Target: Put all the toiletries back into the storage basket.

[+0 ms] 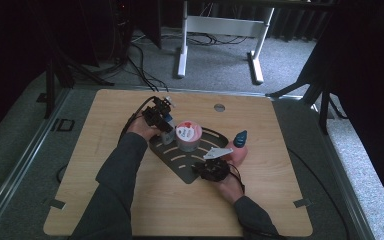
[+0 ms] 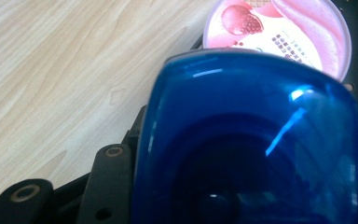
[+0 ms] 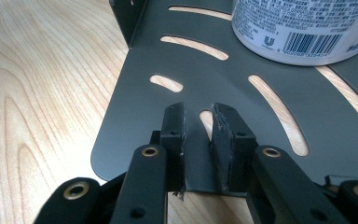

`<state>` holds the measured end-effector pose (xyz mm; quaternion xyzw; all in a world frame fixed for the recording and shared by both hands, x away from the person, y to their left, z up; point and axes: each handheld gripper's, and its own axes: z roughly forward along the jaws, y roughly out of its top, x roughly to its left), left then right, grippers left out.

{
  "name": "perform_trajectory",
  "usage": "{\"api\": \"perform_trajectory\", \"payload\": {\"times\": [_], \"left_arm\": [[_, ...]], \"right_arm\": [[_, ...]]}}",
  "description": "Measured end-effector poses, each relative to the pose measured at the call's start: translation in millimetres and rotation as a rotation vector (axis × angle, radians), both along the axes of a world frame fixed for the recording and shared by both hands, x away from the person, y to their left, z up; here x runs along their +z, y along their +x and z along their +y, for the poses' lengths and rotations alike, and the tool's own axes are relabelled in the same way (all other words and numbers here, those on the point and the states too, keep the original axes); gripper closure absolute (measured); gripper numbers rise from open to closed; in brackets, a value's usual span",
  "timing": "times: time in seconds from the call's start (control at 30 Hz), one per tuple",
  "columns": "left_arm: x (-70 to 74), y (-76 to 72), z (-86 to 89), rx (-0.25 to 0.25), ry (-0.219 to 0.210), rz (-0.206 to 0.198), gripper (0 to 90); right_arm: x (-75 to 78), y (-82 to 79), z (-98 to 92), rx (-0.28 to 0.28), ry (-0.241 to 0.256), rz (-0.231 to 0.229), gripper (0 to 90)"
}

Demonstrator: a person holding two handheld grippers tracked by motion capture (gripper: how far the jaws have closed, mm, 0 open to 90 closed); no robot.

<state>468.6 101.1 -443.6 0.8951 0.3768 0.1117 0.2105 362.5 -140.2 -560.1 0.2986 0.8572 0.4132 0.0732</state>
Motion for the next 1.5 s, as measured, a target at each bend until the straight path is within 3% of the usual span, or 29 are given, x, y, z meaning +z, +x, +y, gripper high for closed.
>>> {"api": "perform_trajectory", "payload": {"times": [0.87,1.13,1.5], "left_arm": [[-4.0,10.9,-7.1,0.026,-0.043,-0.034,55.0],[-5.7,13.2,-7.1,0.042,-0.074,-0.038,55.0],[-6.2,12.2,-6.6,0.043,-0.072,-0.044,53.9]], "right_arm": [[0.1,-0.2,0.1,0.002,0.0,0.001,75.5],[0.1,-0.2,0.1,0.002,-0.001,0.0,75.5],[-0.1,-0.3,0.2,0.001,0.0,-0.001,75.5]]}}
